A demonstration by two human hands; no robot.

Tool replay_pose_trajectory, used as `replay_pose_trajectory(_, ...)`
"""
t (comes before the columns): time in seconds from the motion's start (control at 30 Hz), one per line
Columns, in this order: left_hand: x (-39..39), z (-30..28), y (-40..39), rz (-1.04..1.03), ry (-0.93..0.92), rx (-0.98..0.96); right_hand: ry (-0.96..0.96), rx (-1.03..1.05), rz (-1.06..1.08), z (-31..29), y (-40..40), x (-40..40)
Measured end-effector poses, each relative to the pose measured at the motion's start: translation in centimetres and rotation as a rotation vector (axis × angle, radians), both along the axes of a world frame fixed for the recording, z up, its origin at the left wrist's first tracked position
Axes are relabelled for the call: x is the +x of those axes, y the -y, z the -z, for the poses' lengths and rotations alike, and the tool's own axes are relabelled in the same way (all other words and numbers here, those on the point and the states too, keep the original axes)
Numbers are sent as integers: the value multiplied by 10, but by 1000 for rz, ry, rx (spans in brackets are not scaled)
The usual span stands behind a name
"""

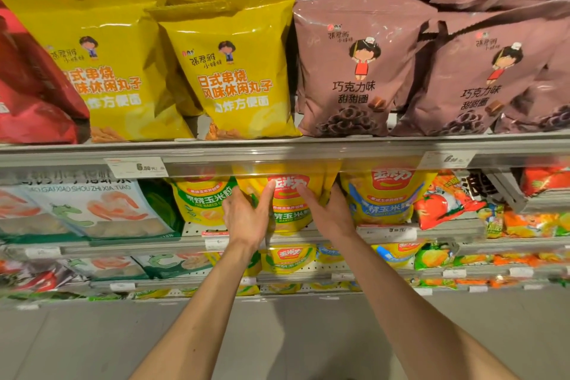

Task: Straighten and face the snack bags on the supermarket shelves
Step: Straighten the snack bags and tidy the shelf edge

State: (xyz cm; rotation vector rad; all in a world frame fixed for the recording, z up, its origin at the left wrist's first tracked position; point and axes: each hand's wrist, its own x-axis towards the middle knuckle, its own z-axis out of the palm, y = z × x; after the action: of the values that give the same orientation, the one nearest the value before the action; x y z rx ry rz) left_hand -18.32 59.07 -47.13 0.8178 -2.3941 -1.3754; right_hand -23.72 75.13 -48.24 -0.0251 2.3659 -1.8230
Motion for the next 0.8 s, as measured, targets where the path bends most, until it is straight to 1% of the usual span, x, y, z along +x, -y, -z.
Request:
replay_pose_trajectory(0.1,3,0,1,51,-104,124,21,25,-5,14,-4,3)
replay_pose_trajectory(0.17,6,4,1,104,-139,219,62,44,-10,22,-5,5)
replay_pose_trajectory(0.2,7,7,1,120,-145,238,72,47,-15,24,-5,6)
replay_pose_trajectory(0.37,-1,12,10,121,-1,158,89,43,2,18,-5,2)
replay_pose_trajectory(0.63,-2,13,19,239,19,218,159,76,-35,13,-12,1)
replay_pose_trajectory(0.73,3,9,21,237,32,191,152,64,-58,13,-18,2)
replay_pose_trajectory(0.8,6,5,22,219,23,210,141,55,-69,13,-22,5)
